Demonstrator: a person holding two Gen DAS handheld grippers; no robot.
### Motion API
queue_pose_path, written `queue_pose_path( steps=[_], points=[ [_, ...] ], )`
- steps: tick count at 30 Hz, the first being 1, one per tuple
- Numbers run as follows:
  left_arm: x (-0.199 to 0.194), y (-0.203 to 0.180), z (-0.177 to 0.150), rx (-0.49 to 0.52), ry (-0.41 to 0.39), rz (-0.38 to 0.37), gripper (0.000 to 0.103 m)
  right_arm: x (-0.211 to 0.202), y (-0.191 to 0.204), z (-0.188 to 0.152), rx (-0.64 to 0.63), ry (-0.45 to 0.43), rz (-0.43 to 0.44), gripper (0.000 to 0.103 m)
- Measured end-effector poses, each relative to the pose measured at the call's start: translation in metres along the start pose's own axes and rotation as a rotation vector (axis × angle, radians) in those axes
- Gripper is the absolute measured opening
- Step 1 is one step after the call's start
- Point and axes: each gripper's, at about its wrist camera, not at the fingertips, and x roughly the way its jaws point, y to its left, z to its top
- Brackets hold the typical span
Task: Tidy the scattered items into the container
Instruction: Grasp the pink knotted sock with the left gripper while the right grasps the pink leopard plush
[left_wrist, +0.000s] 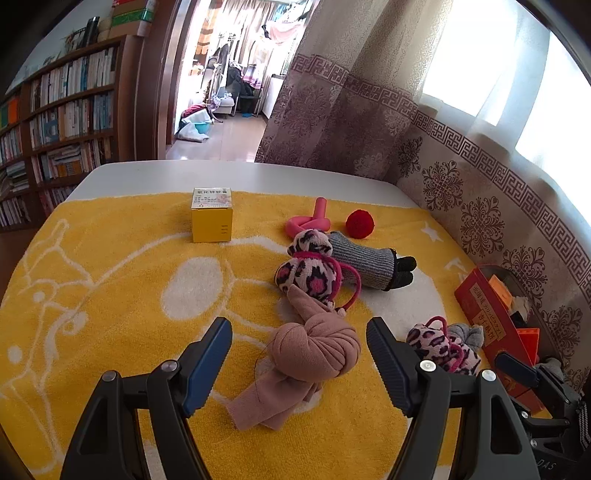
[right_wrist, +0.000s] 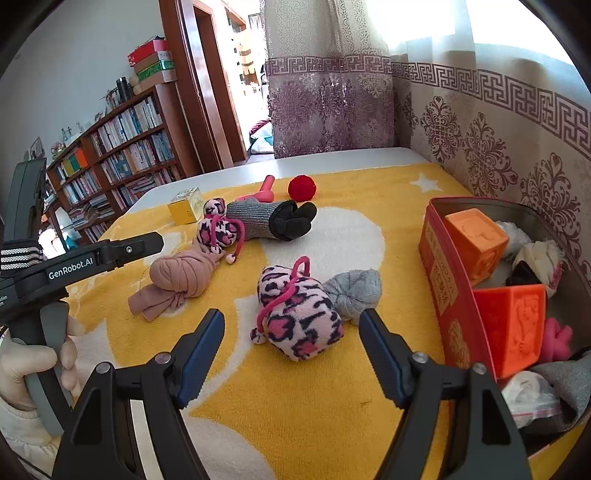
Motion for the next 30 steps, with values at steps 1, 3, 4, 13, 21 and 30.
queue_pose_path(
  steps=[1, 3, 4, 13, 21, 30],
  points=[
    [0.004, -0.001, -0.001, 0.008, 0.009, -0.004, 0.077, 0.003, 0.0, 0.001, 0.0, 0.007, -0.001, 0.079],
    [0.011, -0.004, -0.004, 0.022, 0.023, -0.011, 0.077, 0.01, 0.001, 0.003, -0.001, 0.022, 0.0, 0.079],
    [0.015, -0.004, -0.005, 0.025, 0.03, -0.012, 0.077, 0.014, 0.001, 0.003, -0.003, 0.03, 0.001, 0.079],
    [0.041, -0.012, -0.008, 0.064, 0.077, -0.012, 0.077, 0.043, 0.004, 0.002, -0.031, 0.1, -0.007, 0.079],
    [0.053, -0.016, -0.012, 0.084, 0.131, 0.007, 0.076, 0.052, -0.001, 0.002, -0.01, 0.119, 0.004, 0.074],
    [0.04, -0.027, -0.014, 0.145, 0.079, 0.059, 0.066, 0.053, -0.005, 0.002, 0.018, 0.122, 0.022, 0.048]
  ],
)
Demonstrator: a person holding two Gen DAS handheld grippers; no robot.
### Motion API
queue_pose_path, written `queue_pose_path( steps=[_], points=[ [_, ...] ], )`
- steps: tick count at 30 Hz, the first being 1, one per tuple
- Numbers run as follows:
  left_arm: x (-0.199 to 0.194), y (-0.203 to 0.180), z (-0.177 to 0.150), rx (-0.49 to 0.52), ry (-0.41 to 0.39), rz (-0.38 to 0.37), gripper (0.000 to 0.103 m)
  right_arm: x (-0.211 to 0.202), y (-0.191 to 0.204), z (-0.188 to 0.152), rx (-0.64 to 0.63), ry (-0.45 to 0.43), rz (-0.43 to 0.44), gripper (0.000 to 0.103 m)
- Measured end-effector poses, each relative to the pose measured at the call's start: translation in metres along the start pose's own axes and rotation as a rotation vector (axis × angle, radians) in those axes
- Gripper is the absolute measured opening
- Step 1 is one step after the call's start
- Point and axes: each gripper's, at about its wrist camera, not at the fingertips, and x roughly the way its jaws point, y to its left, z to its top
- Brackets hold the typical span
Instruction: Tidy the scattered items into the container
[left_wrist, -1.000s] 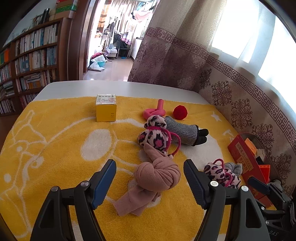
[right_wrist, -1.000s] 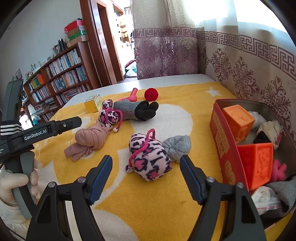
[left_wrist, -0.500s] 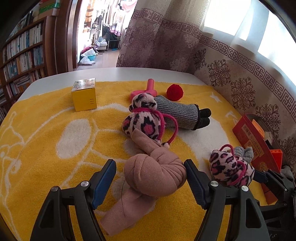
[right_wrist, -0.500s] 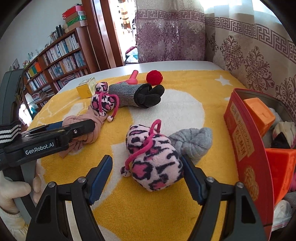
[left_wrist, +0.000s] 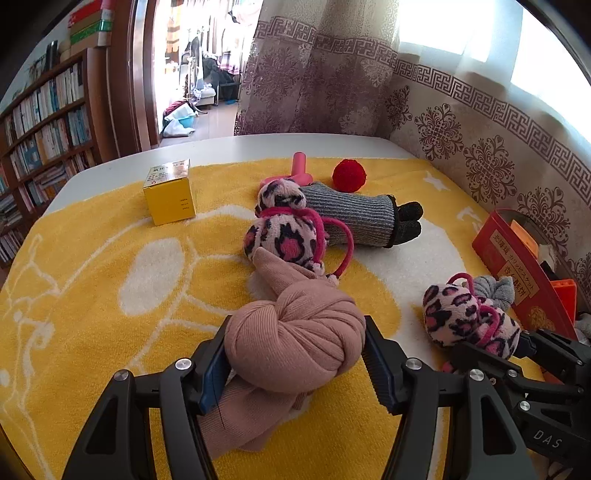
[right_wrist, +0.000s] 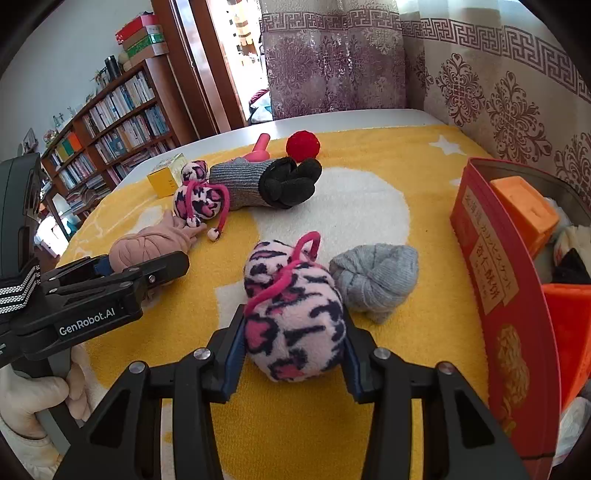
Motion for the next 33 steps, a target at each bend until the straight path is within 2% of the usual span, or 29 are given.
queue_pose_path(
  steps=[14, 33],
  points=[
    [-0.018, -0.011, 0.001, 0.057, -0.075, 0.072, 0.066, -0.002, -0.003, 0.001, 0.013, -0.01, 0.001, 0.048],
    [-0.039, -0.026, 0.001, 0.109, -0.147, 0.1, 0.066, -0.012, -0.006, 0.0, 0.03, -0.06, -0.016, 0.048]
  ],
)
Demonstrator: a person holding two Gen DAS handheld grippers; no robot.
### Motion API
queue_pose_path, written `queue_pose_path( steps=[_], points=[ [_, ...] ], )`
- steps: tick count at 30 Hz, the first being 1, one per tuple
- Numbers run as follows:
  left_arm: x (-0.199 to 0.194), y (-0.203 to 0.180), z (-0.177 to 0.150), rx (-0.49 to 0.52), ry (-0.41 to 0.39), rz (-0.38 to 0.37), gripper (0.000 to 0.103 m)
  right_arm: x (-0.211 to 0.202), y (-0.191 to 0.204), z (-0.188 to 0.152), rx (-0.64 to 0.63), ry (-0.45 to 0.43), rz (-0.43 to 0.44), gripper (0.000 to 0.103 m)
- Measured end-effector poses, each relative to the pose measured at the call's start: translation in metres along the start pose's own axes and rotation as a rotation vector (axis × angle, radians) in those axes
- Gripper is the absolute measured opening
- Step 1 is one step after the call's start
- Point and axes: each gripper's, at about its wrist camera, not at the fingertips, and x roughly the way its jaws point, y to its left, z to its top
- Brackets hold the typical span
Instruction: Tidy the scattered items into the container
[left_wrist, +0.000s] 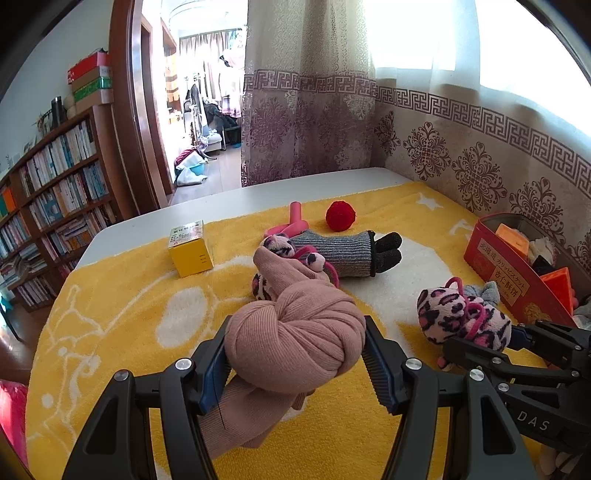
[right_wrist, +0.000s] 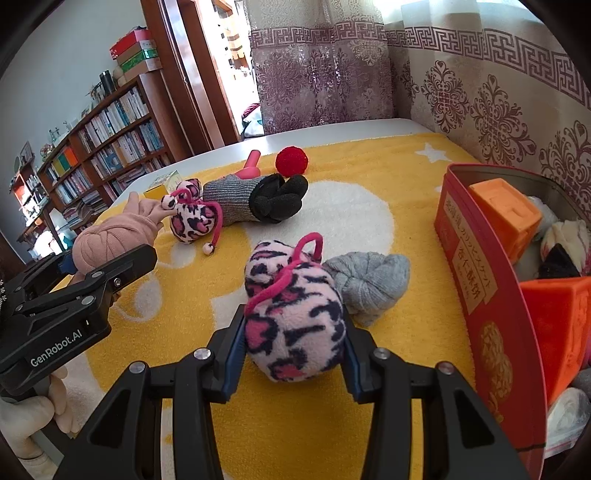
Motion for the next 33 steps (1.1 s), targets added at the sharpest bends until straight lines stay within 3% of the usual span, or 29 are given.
queue_pose_path(
  steps=[33],
  points=[
    [-0.026, -0.017, 0.006, 0.057, -0.082, 0.034, 0.066, -0.038, -0.002, -0.001, 0.004, -0.127, -0.045, 0.048]
  ],
)
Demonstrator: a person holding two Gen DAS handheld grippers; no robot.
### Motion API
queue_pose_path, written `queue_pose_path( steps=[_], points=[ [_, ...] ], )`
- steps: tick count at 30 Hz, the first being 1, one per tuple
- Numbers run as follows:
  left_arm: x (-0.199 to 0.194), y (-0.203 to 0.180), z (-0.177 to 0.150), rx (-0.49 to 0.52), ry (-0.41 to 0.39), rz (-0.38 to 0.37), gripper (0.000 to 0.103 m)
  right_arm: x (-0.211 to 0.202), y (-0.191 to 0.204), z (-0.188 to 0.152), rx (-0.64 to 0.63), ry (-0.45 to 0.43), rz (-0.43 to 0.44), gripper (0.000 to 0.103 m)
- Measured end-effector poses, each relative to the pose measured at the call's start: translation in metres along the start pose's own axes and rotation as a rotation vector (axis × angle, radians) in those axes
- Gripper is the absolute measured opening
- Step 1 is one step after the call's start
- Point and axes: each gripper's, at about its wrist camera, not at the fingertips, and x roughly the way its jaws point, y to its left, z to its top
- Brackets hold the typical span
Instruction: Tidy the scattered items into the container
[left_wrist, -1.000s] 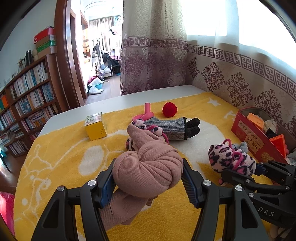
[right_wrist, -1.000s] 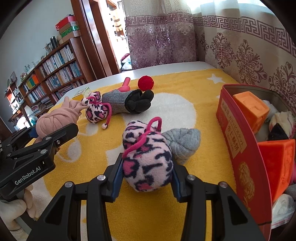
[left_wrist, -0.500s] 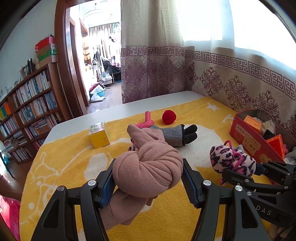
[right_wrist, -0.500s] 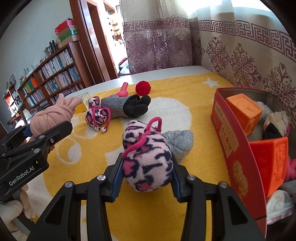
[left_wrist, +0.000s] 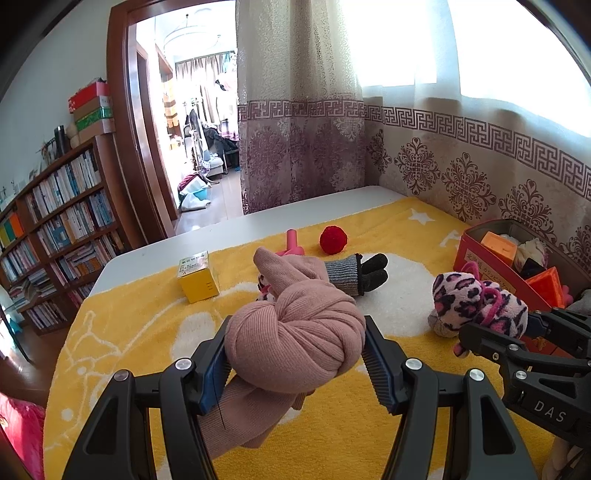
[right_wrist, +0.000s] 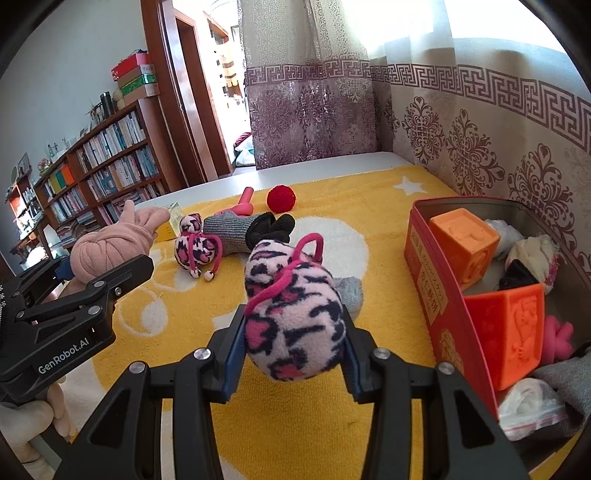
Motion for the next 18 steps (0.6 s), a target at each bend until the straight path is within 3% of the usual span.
queue_pose_path(
  steps=[18],
  points=[
    [-0.016, -0.04, 0.012, 0.054, -0.029, -0.033, 0.066, -0.061, -0.046, 0.009, 0.083, -0.137, -0.07, 0.048]
  ],
)
